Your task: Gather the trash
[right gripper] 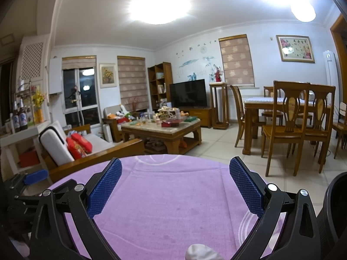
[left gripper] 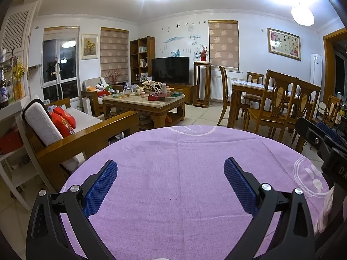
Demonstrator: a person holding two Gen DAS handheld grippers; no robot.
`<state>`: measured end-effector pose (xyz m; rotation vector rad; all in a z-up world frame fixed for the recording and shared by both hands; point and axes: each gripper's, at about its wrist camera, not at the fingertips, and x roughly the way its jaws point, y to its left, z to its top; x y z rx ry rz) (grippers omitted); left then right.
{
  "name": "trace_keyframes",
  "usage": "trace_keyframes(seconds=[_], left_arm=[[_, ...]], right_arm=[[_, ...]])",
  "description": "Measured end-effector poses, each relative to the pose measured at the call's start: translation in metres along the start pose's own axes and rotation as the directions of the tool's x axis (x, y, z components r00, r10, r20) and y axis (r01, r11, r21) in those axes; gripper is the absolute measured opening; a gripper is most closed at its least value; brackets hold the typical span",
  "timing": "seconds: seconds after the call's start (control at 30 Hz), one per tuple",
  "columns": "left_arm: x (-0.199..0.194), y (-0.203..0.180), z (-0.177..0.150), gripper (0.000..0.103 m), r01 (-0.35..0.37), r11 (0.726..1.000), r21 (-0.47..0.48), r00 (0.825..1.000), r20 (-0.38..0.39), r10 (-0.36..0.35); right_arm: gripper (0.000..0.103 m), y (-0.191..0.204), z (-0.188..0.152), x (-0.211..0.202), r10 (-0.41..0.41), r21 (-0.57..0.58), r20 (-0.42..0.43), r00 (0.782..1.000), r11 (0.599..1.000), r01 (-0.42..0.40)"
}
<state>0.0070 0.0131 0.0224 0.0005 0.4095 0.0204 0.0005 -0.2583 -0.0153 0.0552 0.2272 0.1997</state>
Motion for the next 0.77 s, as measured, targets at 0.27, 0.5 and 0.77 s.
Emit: trace_keyframes(seconds=[0.27, 0.5, 0.77], left_arm=[[0.0000, 0.0033, 0.0023, 0.098, -0.002, 1.000, 0.001, 1.000, 0.003, 0.002], [0.0008, 0.0048, -0.0018, 0.098, -0.008, 1.000, -0.001, 1.000, 0.015, 0.008], [0.0051, 0.0088, -0.0017, 0.098, -0.003, 1.000, 0.003, 1.000, 0.005, 0.003]], right_arm=[[0.098, -0.0002, -0.0001, 0.0000, 0.000, 0.000, 0.000, 1.000, 1.000, 0.000], [0.098, -0.0007, 0.0001, 0.0000, 0.000, 0.000, 0.000, 1.000, 1.000, 0.000], [0.098, -0.0011, 0.0002, 0.0000, 0.000, 0.001, 0.000, 1.000, 1.000, 0.000]])
